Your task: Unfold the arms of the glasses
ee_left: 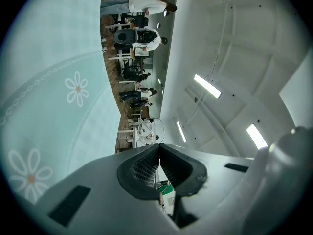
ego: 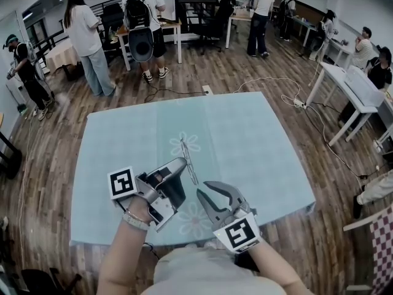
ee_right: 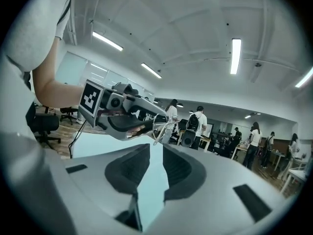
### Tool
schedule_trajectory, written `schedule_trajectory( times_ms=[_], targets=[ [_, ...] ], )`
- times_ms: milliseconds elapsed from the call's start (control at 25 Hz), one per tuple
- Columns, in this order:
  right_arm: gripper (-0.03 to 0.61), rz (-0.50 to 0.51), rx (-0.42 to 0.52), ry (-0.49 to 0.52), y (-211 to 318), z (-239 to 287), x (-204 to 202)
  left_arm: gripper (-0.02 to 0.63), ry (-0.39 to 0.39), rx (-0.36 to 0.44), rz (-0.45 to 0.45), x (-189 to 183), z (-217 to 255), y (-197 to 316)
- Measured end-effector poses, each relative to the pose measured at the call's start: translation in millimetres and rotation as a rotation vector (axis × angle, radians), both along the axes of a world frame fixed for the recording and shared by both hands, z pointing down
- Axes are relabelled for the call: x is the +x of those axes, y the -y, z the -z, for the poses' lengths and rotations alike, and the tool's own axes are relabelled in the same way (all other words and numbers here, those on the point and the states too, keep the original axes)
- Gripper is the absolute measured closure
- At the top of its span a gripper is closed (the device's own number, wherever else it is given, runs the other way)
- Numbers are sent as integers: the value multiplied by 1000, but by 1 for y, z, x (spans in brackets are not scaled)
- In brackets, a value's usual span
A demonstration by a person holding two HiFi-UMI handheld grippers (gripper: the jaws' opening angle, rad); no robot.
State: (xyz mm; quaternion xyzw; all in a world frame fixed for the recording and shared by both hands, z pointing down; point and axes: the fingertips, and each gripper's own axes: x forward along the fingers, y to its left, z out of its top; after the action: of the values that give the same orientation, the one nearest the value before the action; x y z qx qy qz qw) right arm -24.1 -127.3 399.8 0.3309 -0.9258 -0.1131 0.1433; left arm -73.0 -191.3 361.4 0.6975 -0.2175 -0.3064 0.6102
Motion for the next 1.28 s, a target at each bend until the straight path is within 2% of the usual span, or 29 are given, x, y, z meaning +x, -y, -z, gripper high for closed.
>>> schedule_trajectory(
  times_ms=[200,280,560,1280],
  targets=[
    [520,1,-23,16,3,3,-3,603,-5,0,-2,3,3,0],
    [552,3,-32,33,2,4,-5,603,-6,2,-2,3,4,-1],
    [555,12,-87,86,6,3,12,603,-1,7,-9,9,3,-3],
    [560,-129,-94,121,27,6,58,603,4,11,-54,10,-3,-15]
  ],
)
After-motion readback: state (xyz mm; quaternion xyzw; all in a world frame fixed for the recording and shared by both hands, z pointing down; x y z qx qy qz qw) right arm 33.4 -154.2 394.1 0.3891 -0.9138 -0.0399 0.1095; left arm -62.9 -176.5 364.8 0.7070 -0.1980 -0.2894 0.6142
